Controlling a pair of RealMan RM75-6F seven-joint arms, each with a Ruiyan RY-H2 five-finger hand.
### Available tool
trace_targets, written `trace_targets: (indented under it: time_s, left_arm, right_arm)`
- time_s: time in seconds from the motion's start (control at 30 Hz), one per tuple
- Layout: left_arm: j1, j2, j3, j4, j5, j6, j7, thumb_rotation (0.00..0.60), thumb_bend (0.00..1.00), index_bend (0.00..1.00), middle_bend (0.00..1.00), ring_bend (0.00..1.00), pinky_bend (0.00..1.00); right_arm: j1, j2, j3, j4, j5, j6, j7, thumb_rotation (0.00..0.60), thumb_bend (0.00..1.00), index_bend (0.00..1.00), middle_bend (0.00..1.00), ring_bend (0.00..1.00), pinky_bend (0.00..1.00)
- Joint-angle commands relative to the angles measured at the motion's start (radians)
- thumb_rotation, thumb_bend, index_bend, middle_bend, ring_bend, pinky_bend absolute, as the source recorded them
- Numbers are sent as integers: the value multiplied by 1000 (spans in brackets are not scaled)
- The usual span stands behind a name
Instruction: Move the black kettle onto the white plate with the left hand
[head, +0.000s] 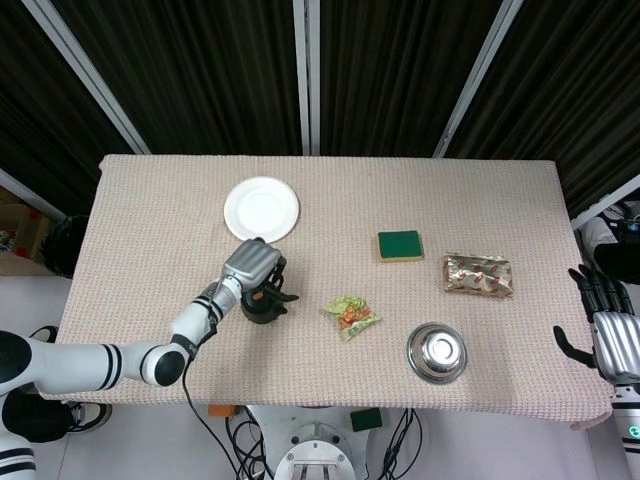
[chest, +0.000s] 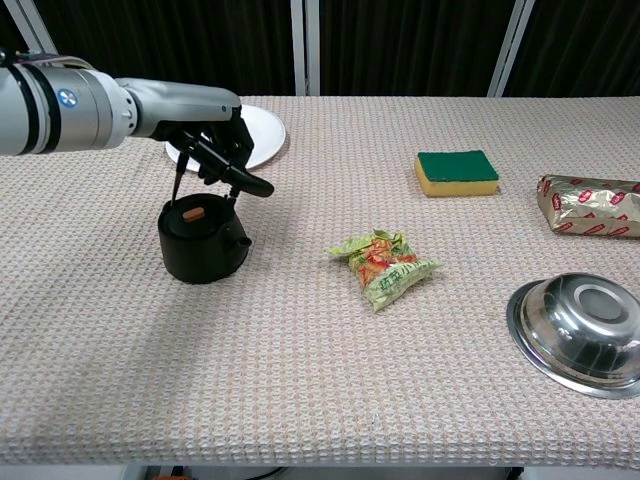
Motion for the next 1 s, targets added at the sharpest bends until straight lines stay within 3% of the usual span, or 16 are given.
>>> trace_targets:
  time_s: [0.03, 0.1, 0.2, 0.67, 1.0]
  left_arm:
    - [1, 16, 4, -14, 9, -15, -2, 103, 0, 697, 717, 615, 228]
    - [5, 24, 3, -24, 26, -16, -11, 46, 0, 711, 734, 637, 224]
    - [13, 32, 1, -40, 58, -19, -28, 12, 0, 728, 756, 661, 223]
    - [5, 53, 19, -60, 33, -51, -31, 14, 0, 765, 812, 718, 220]
    - [0, 70, 30, -69, 24, -64, -33, 14, 0, 860, 994, 903, 238]
  right_arm:
    - [1, -1, 0, 0, 0, -2, -2, 600, 327, 0, 0, 0, 0]
    - [2, -1, -1, -1, 1, -4, -3, 600, 327, 0, 0, 0, 0]
    - [2, -1, -2, -3, 1, -6, -5, 600, 327, 0, 0, 0, 0]
    - [2, 2, -3, -2, -3, -5, 4, 600, 327, 0, 0, 0, 0]
    - [2, 0, 0, -1, 2, -4, 4, 600, 327, 0, 0, 0, 0]
